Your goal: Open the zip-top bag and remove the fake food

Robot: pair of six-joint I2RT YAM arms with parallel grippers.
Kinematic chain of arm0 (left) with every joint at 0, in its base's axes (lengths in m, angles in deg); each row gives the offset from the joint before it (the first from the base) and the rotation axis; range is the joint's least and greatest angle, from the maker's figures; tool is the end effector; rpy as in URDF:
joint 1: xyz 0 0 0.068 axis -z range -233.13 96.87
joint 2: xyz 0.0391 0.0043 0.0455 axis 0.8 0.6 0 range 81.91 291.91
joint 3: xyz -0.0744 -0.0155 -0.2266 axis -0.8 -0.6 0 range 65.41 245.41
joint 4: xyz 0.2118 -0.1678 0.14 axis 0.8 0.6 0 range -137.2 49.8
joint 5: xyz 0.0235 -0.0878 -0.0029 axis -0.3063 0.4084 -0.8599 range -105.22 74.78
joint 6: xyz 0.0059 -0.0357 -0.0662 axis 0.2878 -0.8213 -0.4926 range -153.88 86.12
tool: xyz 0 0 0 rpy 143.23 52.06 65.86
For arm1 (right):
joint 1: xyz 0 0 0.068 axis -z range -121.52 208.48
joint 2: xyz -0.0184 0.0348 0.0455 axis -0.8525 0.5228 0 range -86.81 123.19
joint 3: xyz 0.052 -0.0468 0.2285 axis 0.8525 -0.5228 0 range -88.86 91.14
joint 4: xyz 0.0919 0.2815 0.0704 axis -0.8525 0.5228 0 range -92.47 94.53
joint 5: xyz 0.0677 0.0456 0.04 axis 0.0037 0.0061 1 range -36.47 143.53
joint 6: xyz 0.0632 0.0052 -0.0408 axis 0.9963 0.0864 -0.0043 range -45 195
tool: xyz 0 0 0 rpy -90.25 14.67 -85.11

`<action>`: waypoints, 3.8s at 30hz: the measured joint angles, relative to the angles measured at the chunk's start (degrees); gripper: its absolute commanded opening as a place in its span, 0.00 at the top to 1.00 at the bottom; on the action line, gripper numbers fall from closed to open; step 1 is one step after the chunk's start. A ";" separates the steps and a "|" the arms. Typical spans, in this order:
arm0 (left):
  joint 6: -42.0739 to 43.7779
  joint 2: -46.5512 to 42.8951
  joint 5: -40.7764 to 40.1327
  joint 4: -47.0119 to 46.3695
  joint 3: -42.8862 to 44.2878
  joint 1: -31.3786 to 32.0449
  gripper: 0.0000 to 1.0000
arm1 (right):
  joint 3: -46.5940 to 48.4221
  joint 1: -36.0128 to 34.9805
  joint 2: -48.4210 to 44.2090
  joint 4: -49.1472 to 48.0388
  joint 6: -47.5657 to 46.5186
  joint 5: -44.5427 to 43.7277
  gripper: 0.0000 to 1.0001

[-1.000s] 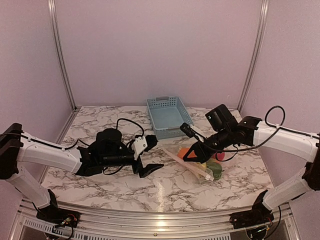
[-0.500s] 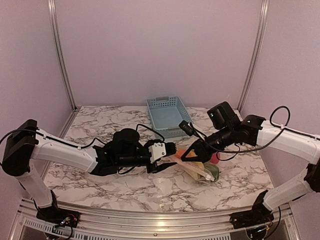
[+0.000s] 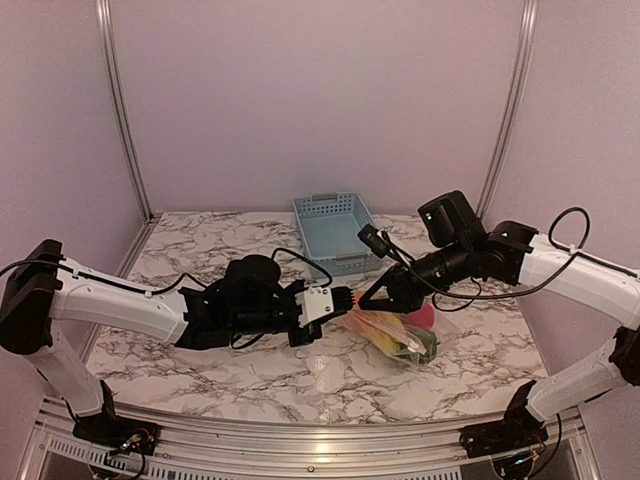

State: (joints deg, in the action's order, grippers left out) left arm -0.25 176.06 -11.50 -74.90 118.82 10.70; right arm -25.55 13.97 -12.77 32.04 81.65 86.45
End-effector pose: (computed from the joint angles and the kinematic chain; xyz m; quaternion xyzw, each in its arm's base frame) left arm 0.1857 -0.3875 0.1668 0.6013 0.5009 -0.1866 0.5939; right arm 0.2206 0.2653 0.2481 -0.3898 0.8038 0.3940 0.2163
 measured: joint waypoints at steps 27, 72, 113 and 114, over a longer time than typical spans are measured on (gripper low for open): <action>-31.32 -8.96 7.58 44.28 22.49 -14.32 1.00 | -2.64 0.85 -11.58 -14.91 -9.11 -3.74 0.23; -24.24 -17.18 17.27 36.11 20.39 -10.47 0.27 | -11.37 -0.35 -8.04 -32.94 -14.73 -3.82 1.00; -11.34 2.23 27.19 33.57 35.26 -8.37 0.86 | -11.45 -0.35 -9.99 -31.28 -14.84 -3.45 1.00; -11.28 2.23 27.06 33.66 35.26 -8.37 0.87 | -11.45 -0.35 -10.08 -31.10 -14.84 -3.54 1.00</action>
State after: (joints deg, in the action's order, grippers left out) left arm -11.53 178.29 15.56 -41.24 154.07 2.33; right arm -37.01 13.62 -22.84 0.93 66.81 82.91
